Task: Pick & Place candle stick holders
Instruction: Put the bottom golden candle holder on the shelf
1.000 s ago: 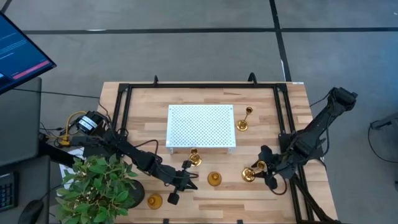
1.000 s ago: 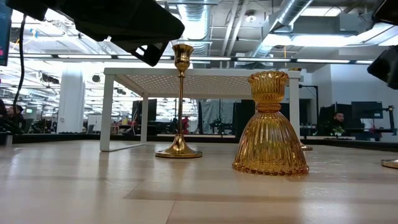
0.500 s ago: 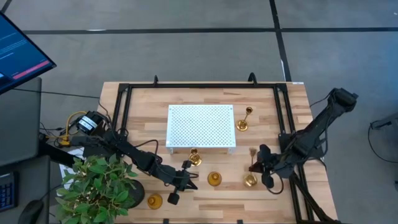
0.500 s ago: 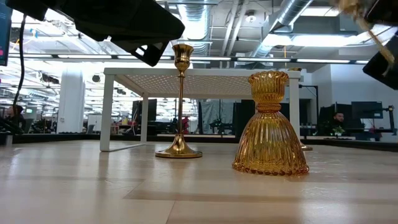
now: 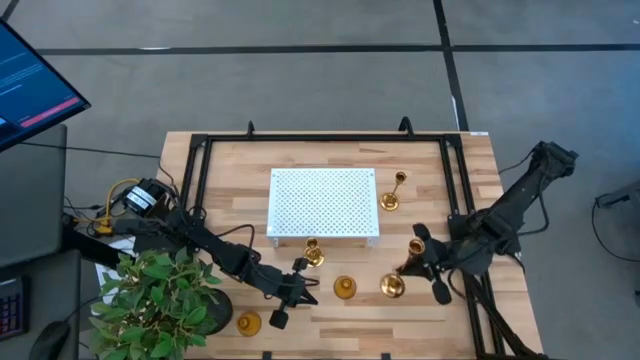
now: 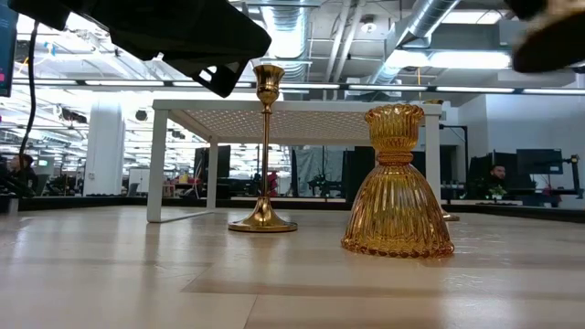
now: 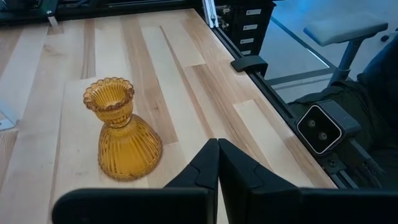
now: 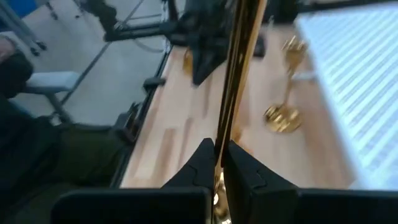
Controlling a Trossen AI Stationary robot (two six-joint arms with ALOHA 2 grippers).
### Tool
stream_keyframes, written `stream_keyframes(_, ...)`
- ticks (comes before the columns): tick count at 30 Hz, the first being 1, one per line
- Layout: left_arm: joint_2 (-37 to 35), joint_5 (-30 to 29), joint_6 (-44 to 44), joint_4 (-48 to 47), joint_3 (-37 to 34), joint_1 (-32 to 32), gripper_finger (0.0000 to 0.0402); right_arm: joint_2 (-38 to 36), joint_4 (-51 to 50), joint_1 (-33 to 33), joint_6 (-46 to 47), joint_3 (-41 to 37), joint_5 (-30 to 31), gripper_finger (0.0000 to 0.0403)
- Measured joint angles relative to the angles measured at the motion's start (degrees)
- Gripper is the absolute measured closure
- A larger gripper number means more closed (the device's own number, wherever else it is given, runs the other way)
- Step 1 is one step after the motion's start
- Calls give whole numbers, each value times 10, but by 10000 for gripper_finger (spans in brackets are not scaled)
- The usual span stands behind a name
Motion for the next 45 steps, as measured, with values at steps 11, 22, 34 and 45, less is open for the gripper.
stream_keyframes(11,-25,28,-13,-25,0,-2,394,0,-11,-225,-161,56,-126,402)
stream_keyframes(22,-38,28,-15,-55,0,-8,394,9,19,-470,-238,62,-266,402)
stream_keyframes(34,-38,28,-14,-58,0,-8,394,101,69,-620,-273,63,-353,403)
stream_keyframes(45,-38,27,-14,-58,0,-8,394,131,95,-667,-293,63,-355,403)
